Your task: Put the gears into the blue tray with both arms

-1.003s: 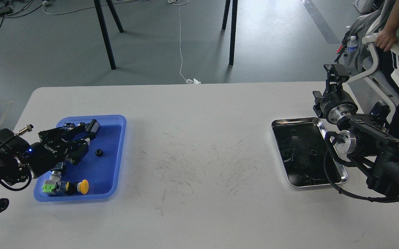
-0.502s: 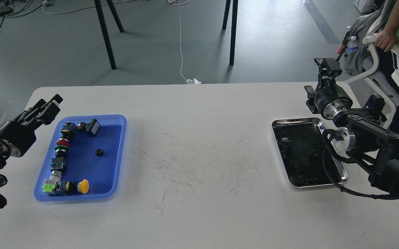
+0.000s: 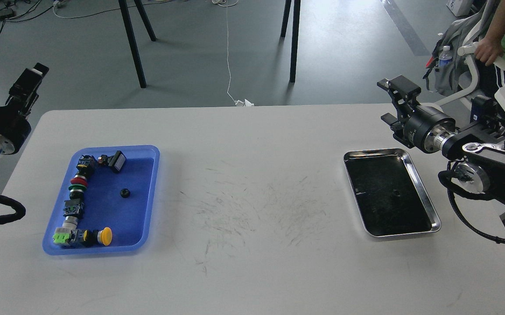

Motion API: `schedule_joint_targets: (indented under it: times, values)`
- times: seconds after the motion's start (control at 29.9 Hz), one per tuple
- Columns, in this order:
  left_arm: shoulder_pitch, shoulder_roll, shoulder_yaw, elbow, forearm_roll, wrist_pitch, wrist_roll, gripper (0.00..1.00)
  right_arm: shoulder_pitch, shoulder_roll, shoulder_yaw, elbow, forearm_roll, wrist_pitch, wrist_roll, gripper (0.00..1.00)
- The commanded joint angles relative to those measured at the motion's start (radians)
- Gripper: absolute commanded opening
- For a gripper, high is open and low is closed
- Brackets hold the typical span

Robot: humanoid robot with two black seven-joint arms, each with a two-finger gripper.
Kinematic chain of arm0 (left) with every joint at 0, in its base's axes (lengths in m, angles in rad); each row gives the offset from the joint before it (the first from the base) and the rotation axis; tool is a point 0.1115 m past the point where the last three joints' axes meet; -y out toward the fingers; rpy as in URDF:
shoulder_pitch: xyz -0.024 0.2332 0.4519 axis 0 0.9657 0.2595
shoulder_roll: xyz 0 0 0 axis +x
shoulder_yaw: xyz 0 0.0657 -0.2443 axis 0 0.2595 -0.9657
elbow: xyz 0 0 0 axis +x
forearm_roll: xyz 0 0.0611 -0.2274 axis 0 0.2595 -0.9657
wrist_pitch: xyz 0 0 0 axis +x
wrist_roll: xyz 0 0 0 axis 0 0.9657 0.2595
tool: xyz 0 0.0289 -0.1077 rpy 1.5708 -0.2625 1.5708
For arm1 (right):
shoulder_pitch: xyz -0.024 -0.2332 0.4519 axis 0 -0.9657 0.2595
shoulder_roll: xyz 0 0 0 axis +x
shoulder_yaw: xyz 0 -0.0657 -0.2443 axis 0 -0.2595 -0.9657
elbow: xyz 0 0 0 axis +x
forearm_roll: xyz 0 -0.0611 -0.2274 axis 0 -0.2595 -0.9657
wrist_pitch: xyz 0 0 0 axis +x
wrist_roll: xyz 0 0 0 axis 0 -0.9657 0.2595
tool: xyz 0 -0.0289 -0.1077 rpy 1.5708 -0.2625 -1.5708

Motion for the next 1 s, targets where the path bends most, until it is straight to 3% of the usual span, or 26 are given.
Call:
schedule_joint_targets:
  times: [0.0, 0.13, 0.33, 0.54, 0.67, 0.8, 0.97]
  values:
    - [-0.002, -0.024, -0.032, 0.038, -0.047, -0.064, 0.000, 0.98, 0.095, -0.054, -0.118, 0.076, -0.063, 0.026, -0.001, 0.99]
    - [-0.004, -0.074, -0.081, 0.051, -0.130, -0.151, 0.000, 0.98, 0.178, -0.100, -0.207, 0.136, -0.141, 0.029, -0.003, 0.99]
    - [-0.005, -0.100, -0.121, 0.054, -0.229, -0.214, 0.000, 0.98, 0.284, -0.145, -0.335, 0.178, -0.354, 0.032, -0.007, 0.98]
    - [-0.015, -0.106, -0.147, 0.058, -0.355, -0.393, 0.000, 0.98, 0.351, -0.189, -0.364, 0.179, -0.581, 0.100, -0.070, 0.98]
    - [-0.022, -0.092, -0.156, 0.067, -0.383, -0.418, 0.000, 0.98, 0.370, -0.211, -0.367, 0.178, -0.669, 0.195, -0.050, 0.98]
    - [-0.022, -0.092, -0.148, 0.074, -0.380, -0.421, 0.000, 0.98, 0.376, -0.225, -0.367, 0.182, -0.922, 0.226, -0.040, 0.98]
    - [-0.019, -0.098, -0.148, 0.133, -0.380, -0.420, 0.000, 0.98, 0.371, -0.225, -0.370, 0.179, -1.186, 0.259, 0.017, 0.98]
